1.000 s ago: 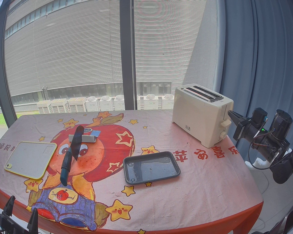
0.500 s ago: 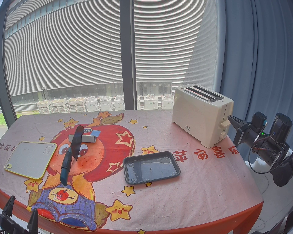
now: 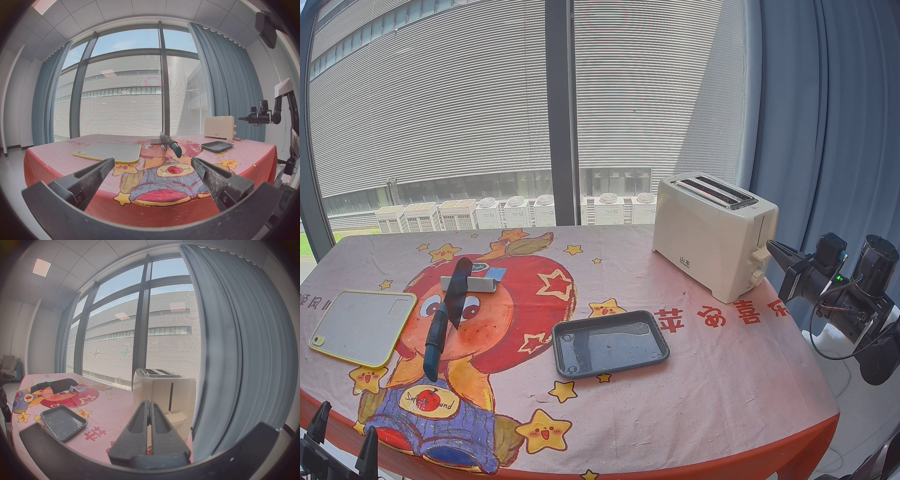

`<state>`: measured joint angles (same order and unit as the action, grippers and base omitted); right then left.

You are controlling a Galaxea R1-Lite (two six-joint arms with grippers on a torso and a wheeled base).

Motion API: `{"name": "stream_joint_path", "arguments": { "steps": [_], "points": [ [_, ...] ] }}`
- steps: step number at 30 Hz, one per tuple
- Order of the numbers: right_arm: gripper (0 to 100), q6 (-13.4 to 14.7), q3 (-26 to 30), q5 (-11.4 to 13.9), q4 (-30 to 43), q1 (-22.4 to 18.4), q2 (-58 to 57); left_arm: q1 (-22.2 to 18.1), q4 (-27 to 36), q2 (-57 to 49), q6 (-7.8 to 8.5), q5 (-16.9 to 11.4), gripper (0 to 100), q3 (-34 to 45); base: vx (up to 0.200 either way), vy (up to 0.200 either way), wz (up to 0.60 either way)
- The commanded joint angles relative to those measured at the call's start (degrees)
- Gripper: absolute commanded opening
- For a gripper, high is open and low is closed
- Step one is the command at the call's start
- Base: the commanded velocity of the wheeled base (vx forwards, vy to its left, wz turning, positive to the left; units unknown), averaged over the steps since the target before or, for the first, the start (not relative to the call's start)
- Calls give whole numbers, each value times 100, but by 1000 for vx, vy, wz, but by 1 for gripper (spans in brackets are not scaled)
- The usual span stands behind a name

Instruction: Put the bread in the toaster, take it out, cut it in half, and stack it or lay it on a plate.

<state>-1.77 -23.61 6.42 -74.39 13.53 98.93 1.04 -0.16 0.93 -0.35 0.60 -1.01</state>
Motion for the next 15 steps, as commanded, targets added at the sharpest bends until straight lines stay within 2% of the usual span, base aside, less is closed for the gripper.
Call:
{"name": "stream_joint_path", "arguments": {
  "steps": [1,15],
  "points": [
    [0,1,15,-10,3,-8,13,2,-2,-93,0,2,100,101,0,0,0],
    [0,1,111,-10,3,0,21,2,-2,-93,-9,11,100,101,0,0,0]
  ]
}}
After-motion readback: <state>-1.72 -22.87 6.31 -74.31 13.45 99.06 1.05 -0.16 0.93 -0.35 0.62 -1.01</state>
